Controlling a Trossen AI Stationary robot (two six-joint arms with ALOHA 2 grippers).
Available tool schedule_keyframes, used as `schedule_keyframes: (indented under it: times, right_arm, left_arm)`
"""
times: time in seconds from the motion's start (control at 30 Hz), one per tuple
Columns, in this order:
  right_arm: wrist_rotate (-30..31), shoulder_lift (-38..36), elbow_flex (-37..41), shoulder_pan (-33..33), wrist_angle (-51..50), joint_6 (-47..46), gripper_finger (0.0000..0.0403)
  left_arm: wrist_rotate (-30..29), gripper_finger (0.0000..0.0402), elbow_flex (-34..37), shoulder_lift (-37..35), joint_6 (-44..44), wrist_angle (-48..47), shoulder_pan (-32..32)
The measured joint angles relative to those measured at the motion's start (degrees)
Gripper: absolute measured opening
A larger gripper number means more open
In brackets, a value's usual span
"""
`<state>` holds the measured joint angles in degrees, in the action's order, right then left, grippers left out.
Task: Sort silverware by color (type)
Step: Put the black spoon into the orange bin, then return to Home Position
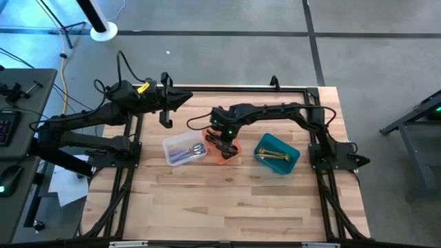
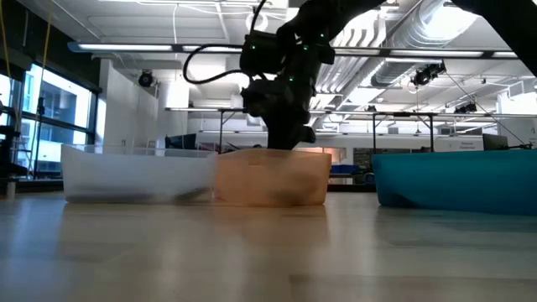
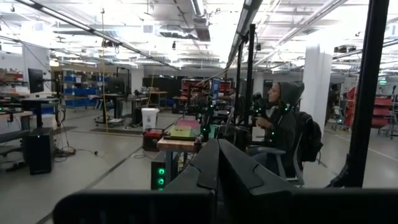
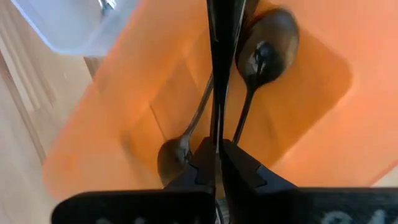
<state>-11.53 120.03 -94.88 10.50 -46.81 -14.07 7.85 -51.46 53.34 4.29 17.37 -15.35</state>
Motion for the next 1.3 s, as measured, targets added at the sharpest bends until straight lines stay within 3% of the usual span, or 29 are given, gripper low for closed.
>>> schedule_keyframes:
  times: [0.8,1.3]
  right_arm:
    - [1.00,2.73,2.08,0.66,2.31,-2.42,0.0004]
    - [-0.82,1.97,1.95,1.18,3.30,-0.46,0.0154]
  left_arm:
    - [-0.04,0.0000,0.00,0.00,0.12,0.02,0.04]
    - [-0.04,0.0000,0.00,0.00,0.07,0.00,0.00]
